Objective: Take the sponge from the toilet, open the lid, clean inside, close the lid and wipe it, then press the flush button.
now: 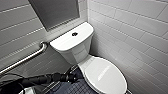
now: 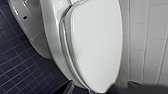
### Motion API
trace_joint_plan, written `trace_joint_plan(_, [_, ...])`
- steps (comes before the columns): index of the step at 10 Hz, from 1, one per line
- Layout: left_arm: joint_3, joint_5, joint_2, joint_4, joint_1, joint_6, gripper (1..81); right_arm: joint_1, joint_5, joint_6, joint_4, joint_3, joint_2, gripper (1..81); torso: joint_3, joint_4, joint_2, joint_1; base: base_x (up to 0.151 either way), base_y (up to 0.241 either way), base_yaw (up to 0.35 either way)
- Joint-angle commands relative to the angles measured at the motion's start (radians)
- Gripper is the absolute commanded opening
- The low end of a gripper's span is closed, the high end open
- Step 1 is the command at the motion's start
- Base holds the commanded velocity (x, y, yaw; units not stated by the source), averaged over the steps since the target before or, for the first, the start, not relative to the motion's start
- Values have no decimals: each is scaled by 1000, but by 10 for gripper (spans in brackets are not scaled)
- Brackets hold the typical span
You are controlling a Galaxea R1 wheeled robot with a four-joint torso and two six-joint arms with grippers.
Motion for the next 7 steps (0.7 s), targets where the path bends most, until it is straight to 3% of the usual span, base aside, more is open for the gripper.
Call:
trace_joint_plan(1, [104, 113, -142, 360, 142, 7, 811, -1, -51, -8, -28, -27, -25, 10, 0, 0, 0, 0, 0, 0, 0])
trace_joint_plan(4, [90, 108, -194, 601, 410, 15, 811, -15, -50, -7, -48, -99, 14, 10, 0, 0, 0, 0, 0, 0, 0])
trace_joint_plan(6, [23, 81, -166, 775, 581, 13, 811, -23, 24, -2, -49, -23, -38, 10, 0, 0, 0, 0, 0, 0, 0])
trace_joint_plan(7, [12, 35, -174, 792, 645, 13, 811, -26, 68, -7, -51, 57, -92, 10, 0, 0, 0, 0, 0, 0, 0])
